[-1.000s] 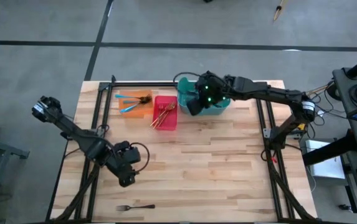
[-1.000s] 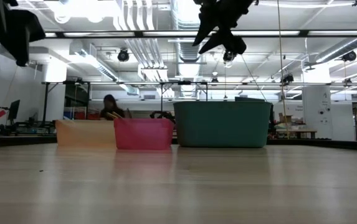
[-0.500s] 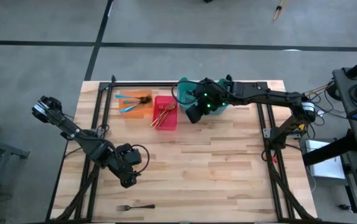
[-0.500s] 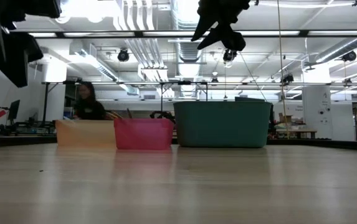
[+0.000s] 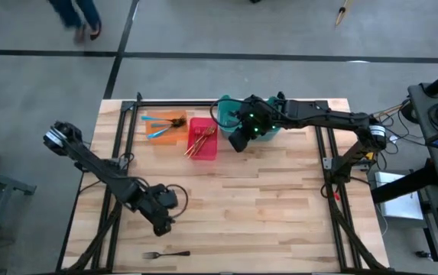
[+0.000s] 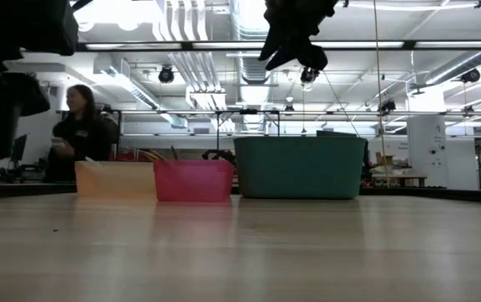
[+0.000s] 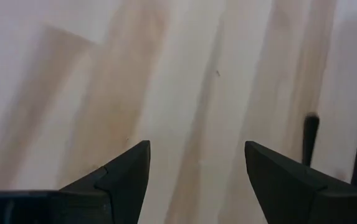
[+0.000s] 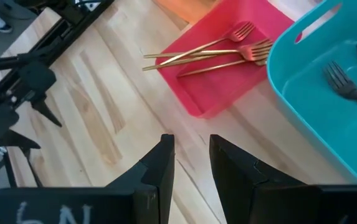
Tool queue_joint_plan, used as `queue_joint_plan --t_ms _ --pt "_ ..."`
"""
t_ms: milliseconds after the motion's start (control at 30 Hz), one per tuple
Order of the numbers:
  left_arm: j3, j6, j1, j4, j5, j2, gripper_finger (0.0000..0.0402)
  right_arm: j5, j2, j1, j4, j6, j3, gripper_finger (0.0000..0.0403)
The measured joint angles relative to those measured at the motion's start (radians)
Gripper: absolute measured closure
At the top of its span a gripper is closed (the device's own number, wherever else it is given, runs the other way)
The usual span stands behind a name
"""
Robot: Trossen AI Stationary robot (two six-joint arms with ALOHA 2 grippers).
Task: Sort silverware by color (type)
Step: Put the black fork into the green bin
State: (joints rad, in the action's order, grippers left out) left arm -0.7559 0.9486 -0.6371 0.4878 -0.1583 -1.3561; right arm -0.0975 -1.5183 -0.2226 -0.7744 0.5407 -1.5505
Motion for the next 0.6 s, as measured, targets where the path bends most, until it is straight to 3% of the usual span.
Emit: queue_joint_plan --t_ms 233,367,600 --pt "-0.1 -0.078 -0.045 0.0 0.071 -0.172 0.0161 -0.001 -0.001 0.0 -0.005 -0.032 0.0 0.0312" --pt "-0.182 -0.07 -0.061 0.016 0.177 -0.248 0.0161 -0.003 -0.001 0.0 -0.021 -0.047 0.0 0.0312" --pt "-0.325 -0.044 -0.154 0.047 0.195 -0.352 0.0161 0.004 -0.002 0.0 -0.037 -0.089 0.0 0.0312"
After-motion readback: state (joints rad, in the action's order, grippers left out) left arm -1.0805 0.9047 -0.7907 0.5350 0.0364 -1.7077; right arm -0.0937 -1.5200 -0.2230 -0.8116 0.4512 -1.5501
